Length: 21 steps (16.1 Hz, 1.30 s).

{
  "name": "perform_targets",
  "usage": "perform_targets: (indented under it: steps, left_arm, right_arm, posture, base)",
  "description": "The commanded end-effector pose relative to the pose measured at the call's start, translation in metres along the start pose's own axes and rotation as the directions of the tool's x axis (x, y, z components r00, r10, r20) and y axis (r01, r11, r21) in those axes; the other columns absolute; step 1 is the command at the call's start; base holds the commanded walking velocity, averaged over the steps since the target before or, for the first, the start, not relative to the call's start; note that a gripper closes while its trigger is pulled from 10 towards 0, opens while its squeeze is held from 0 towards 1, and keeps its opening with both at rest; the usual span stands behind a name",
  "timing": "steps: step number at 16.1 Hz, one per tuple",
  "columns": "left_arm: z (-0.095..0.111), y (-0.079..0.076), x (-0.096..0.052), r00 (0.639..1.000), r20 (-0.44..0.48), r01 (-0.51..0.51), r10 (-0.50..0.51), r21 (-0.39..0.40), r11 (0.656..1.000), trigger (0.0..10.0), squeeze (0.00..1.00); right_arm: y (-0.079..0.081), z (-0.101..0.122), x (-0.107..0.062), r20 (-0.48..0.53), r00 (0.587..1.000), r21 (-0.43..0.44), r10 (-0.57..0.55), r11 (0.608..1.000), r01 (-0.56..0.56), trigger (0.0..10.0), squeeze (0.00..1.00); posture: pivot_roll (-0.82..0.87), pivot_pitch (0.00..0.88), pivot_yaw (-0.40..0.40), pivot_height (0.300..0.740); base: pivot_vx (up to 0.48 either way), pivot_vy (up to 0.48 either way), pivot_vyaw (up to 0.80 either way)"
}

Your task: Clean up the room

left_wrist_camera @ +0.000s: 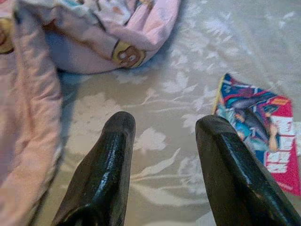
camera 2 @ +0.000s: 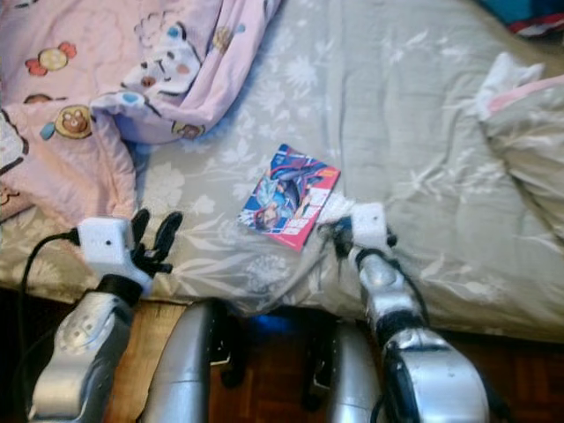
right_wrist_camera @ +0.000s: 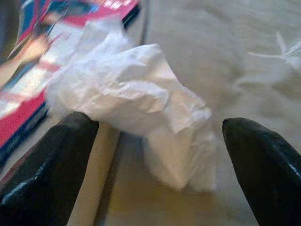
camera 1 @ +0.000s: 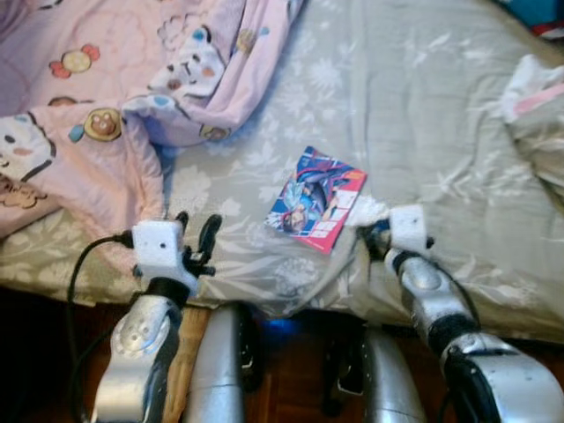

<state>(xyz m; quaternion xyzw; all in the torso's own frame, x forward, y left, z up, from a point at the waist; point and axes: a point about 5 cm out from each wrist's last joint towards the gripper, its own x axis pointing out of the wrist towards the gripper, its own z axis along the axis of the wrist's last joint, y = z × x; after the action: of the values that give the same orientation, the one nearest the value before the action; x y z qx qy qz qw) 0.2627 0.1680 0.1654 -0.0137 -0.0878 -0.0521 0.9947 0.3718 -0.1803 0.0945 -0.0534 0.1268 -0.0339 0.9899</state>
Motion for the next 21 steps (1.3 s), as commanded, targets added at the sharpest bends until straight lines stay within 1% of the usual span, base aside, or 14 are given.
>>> perform_targets:
  steps: [1,3,5,6,7,8,9,11,12,14,15,16,17,21]
  left_arm:
    - [-0.003,0.004,-0.008,0.999,-0.031,-0.022,0.022,-0.001,1.000,10.0,0.00]
    - [-0.001,0.005,-0.013,0.999,-0.045,-0.024,0.024,0.003,1.000,10.0,0.00]
    - [0.002,0.006,-0.016,0.998,-0.053,-0.029,0.029,0.007,1.000,10.0,0.00]
    - [0.003,0.007,-0.017,0.998,-0.060,-0.029,0.029,0.010,1.000,10.0,0.00]
    - [0.004,0.007,-0.019,0.997,-0.066,-0.027,0.028,0.012,1.000,10.0,0.00]
    - [0.004,0.007,-0.020,0.997,-0.069,-0.026,0.027,0.013,1.000,10.0,0.00]
    - [0.004,0.007,-0.020,0.997,-0.072,-0.026,0.027,0.014,1.000,10.0,0.00]
    - [0.005,0.007,-0.021,0.996,-0.079,-0.027,0.028,0.015,1.000,10.0,0.00]
    - [0.004,0.006,-0.021,0.996,-0.086,-0.025,0.026,0.014,1.000,10.0,0.00]
    - [0.005,0.005,-0.023,0.996,-0.089,-0.025,0.026,0.011,1.000,10.0,0.00]
    - [0.004,0.005,-0.025,0.995,-0.096,-0.029,0.030,0.010,1.000,10.0,0.00]
    - [0.004,0.005,-0.025,0.995,-0.097,-0.031,0.031,0.010,0.999,10.0,0.00]
    - [0.004,0.005,-0.027,0.994,-0.101,-0.035,0.035,0.009,0.999,10.0,0.00]
    - [0.003,0.003,-0.028,0.993,-0.110,-0.036,0.036,0.008,0.999,10.0,0.00]
  right_arm:
    - [-0.005,-0.016,-0.004,-0.068,0.997,0.032,-0.026,0.999,0.028,10.0,0.00]
    - [-0.008,-0.021,-0.004,-0.106,0.994,0.084,-0.039,0.995,0.048,10.0,0.00]
    - [-0.010,-0.028,-0.006,-0.143,0.989,0.089,-0.049,0.994,0.062,10.0,0.00]
    - [-0.011,-0.031,-0.007,-0.164,0.985,0.097,-0.059,0.992,0.075,8.6,0.00]
    - [-0.013,-0.037,-0.009,-0.195,0.977,0.115,-0.083,0.988,0.106,0.7,0.00]
    - [-0.015,-0.040,-0.010,-0.211,0.973,0.126,-0.096,0.984,0.124,0.0,0.00]
    - [-0.017,-0.043,-0.011,-0.225,0.968,0.136,-0.108,0.981,0.141,0.0,0.00]
    - [-0.021,-0.046,-0.012,-0.230,0.966,0.126,-0.117,0.981,0.149,0.0,0.00]
    - [-0.023,-0.045,-0.012,-0.222,0.967,0.057,-0.127,0.988,0.143,0.0,0.00]
    - [-0.025,-0.045,-0.012,-0.218,0.966,0.064,-0.137,0.986,0.154,0.0,0.00]
    - [-0.031,-0.045,-0.013,-0.215,0.964,0.097,-0.157,0.979,0.181,0.0,0.00]
    - [-0.032,-0.044,-0.012,-0.211,0.965,0.103,-0.158,0.978,0.182,0.0,0.00]
    - [-0.034,-0.038,-0.011,-0.178,0.972,0.125,-0.156,0.976,0.180,0.0,0.00]
    - [-0.039,-0.034,-0.010,-0.174,0.969,0.112,-0.175,0.974,0.196,0.0,0.00]
  posture:
    - [0.32,0.564,0.004,0.633]
    - [0.33,0.565,0.009,0.633]
    - [0.35,0.567,0.019,0.633]
    - [0.35,0.569,0.025,0.633]
    - [0.36,0.570,0.030,0.633]
    - [0.36,0.571,0.031,0.633]
    - [0.36,0.572,0.033,0.633]
    - [0.36,0.574,0.039,0.633]
    - [0.36,0.574,0.040,0.633]
    - [0.36,0.575,0.043,0.633]
    - [0.37,0.579,0.047,0.633]
    - [0.37,0.579,0.047,0.633]
    - [0.37,0.579,0.048,0.633]
    - [0.37,0.585,0.054,0.633]
  base:
    - [0.000,0.000,0.00]
    - [0.000,0.000,0.00]
    - [0.000,0.000,0.00]
    - [0.000,0.000,0.00]
    - [0.000,0.000,0.00]
    - [0.000,0.000,0.00]
    - [0.000,0.000,0.00]
    - [0.000,0.000,0.00]
    - [0.000,0.000,0.00]
    - [0.000,0.000,0.00]
    - [0.000,0.000,0.00]
    - [0.000,0.000,0.00]
    - [0.000,0.000,0.00]
    - [0.000,0.000,0.00]
